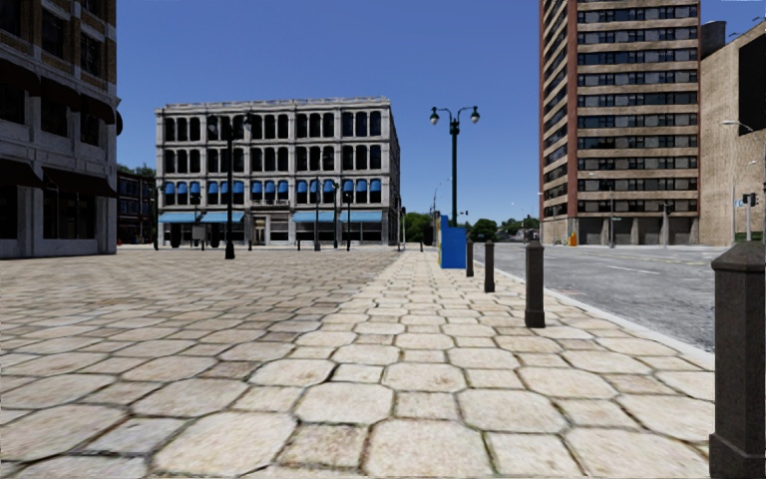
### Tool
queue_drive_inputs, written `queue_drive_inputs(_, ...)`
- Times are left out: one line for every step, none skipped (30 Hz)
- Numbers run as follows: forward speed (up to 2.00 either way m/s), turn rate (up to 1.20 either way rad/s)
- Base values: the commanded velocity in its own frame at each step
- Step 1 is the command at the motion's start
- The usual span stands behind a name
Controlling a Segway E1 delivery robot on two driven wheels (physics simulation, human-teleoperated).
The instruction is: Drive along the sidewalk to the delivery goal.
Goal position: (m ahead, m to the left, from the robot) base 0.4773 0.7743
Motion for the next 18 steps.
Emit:
queue_drive_inputs(2.00,-1.01)
queue_drive_inputs(2.00,-0.94)
queue_drive_inputs(2.00,-0.06)
queue_drive_inputs(2.00,0.00)
queue_drive_inputs(2.00,0.00)
queue_drive_inputs(2.00,0.00)
queue_drive_inputs(2.00,0.00)
queue_drive_inputs(2.00,0.00)
queue_drive_inputs(2.00,0.00)
queue_drive_inputs(2.00,0.00)
queue_drive_inputs(2.00,0.00)
queue_drive_inputs(2.00,0.00)
queue_drive_inputs(2.00,0.00)
queue_drive_inputs(2.00,0.00)
queue_drive_inputs(2.00,0.00)
queue_drive_inputs(1.69,0.00)
queue_drive_inputs(1.69,0.00)
queue_drive_inputs(0.00,0.00)
